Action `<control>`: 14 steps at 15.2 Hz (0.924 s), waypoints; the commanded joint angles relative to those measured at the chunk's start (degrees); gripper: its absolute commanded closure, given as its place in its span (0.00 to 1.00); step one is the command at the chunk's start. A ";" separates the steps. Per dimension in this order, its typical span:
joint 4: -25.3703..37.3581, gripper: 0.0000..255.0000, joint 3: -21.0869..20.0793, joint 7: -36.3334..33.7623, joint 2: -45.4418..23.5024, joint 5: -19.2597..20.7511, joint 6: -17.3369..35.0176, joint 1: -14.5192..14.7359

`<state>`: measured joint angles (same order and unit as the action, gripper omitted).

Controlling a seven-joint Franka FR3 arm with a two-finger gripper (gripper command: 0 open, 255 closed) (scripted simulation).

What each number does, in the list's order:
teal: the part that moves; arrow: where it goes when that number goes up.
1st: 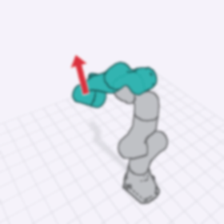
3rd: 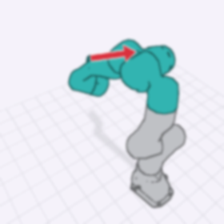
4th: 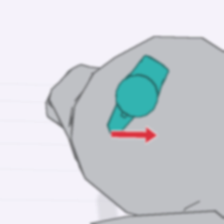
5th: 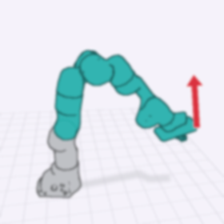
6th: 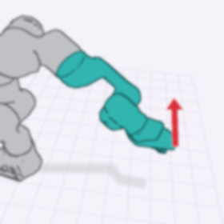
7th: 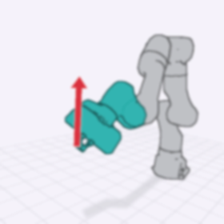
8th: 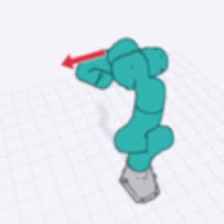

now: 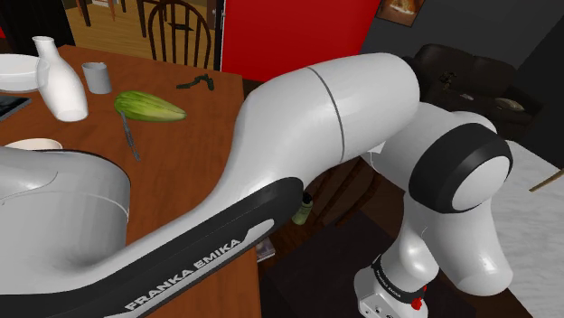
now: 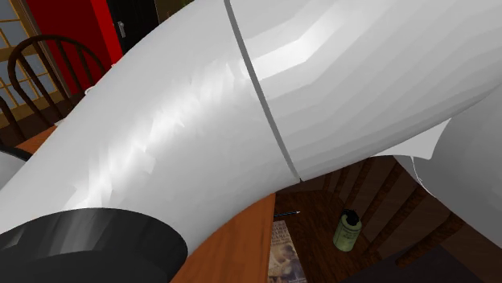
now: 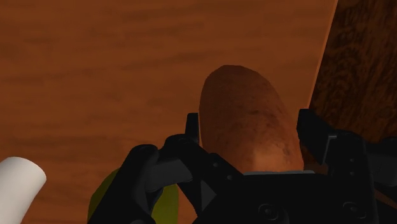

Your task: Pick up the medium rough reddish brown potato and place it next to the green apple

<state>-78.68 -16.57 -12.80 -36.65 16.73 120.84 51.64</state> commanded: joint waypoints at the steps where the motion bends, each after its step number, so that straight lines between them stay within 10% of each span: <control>1: -0.81 1.00 -0.12 -0.03 -0.28 -0.13 -0.01 0.07; 2: -0.44 0.00 -0.09 -0.01 -0.53 -0.11 -0.13 0.12; 14: 1.06 0.00 -0.87 0.62 3.06 -1.23 -5.13 0.01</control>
<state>-77.73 -17.43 -12.23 -33.62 15.53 115.88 51.66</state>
